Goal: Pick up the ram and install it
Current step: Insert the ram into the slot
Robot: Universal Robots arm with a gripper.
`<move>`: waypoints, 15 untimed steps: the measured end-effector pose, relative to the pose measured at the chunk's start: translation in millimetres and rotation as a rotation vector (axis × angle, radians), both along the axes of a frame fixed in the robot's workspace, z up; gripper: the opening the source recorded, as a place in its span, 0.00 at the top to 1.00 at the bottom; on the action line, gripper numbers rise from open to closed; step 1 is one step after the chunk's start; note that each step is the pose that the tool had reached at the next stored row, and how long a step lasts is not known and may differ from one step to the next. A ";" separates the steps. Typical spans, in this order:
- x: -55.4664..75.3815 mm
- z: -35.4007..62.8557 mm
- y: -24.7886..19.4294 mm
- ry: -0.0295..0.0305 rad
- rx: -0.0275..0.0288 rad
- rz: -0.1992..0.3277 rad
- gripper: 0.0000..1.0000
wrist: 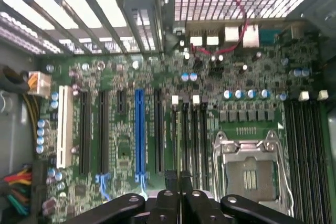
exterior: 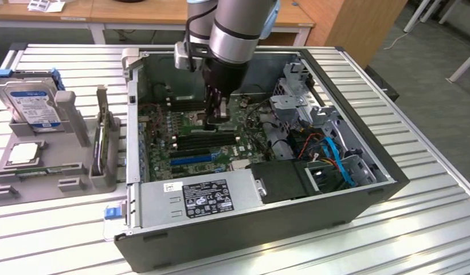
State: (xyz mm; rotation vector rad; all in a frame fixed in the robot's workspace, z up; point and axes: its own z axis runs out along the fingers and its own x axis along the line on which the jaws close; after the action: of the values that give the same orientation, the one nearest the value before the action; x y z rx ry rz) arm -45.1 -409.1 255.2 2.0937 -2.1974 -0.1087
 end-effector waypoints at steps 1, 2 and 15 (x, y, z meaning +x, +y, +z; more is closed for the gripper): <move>-0.1 -0.1 0.0 -0.0122 0.0000 0.002 0.88; -0.3 -0.2 0.0 -0.0228 0.0000 0.004 0.88; -19.4 -1.3 0.0 -0.0593 -0.0012 0.017 0.88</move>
State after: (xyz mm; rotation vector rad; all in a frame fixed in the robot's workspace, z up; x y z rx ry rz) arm -64.4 -409.1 254.0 2.1410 -2.2118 -0.0445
